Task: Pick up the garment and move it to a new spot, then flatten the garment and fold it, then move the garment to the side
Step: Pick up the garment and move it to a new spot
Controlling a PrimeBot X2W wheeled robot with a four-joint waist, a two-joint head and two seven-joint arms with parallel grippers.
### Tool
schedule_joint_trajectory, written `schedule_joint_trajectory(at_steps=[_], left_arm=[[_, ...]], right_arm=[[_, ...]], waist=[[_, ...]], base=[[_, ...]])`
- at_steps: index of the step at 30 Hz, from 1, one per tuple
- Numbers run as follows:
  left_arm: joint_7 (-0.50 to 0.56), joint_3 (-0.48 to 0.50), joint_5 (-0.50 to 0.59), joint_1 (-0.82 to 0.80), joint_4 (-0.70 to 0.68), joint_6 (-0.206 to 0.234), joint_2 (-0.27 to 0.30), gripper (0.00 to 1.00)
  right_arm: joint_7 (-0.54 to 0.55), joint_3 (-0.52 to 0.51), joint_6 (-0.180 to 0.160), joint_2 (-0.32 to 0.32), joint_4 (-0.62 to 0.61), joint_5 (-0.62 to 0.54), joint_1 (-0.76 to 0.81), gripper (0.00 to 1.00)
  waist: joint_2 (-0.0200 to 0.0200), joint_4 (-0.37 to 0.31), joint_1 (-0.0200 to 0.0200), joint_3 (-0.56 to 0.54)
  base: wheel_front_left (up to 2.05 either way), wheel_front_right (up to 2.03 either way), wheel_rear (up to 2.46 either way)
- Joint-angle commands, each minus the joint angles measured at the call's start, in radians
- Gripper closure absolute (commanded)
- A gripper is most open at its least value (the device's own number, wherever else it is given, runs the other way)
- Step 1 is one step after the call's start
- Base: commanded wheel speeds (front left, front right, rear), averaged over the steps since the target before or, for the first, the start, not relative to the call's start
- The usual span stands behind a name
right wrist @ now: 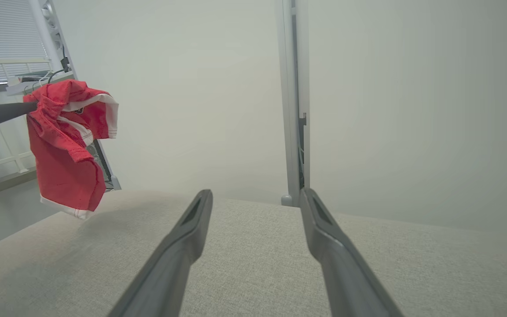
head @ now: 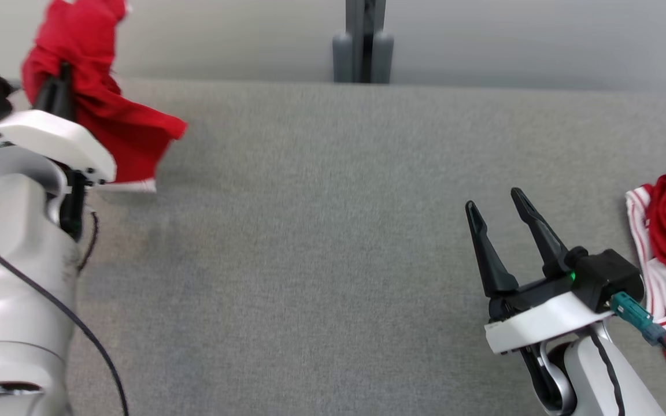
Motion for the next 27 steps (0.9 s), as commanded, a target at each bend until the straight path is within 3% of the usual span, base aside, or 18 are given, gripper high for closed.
schedule_joint_trajectory(at_steps=[1, 8, 15, 21, 27], left_arm=[[-0.011, -0.027, -0.006, 0.025, -0.023, -0.007, -0.018, 1.0], [-0.024, -0.24, -0.045, 0.146, -0.152, -0.007, -0.069, 1.0], [-0.023, -0.412, -0.081, 0.232, -0.246, -0.007, -0.091, 1.0], [-0.013, -0.554, -0.042, 0.305, -0.25, -0.004, -0.117, 1.0], [-0.024, -0.659, 0.021, 0.382, -0.202, 0.072, -0.138, 1.0]], right_arm=[[-0.001, -0.011, 0.0, 0.002, 0.003, 0.008, 0.025, 0.0], [-0.001, -0.03, 0.0, 0.005, -0.03, 0.004, 0.073, 0.0], [-0.001, -0.047, 0.0, 0.005, -0.058, -0.007, 0.086, 0.0], [-0.001, -0.055, 0.0, 0.006, -0.059, -0.011, 0.101, 0.0], [-0.001, -0.049, 0.0, 0.006, -0.058, -0.007, 0.1, 0.0]], waist=[[0.0, -0.025, 0.0, -0.088], [0.0, -0.089, 0.0, -0.188], [0.0, -0.16, 0.0, -0.203], [0.0, -0.239, 0.0, -0.192], [0.0, -0.32, 0.0, -0.174]], base=[[0.0, 0.0, 0.0], [0.0, 0.0, 0.0], [0.0, 0.0, 0.0], [0.0, 0.0, 0.0], [0.0, 0.0, 0.0]])
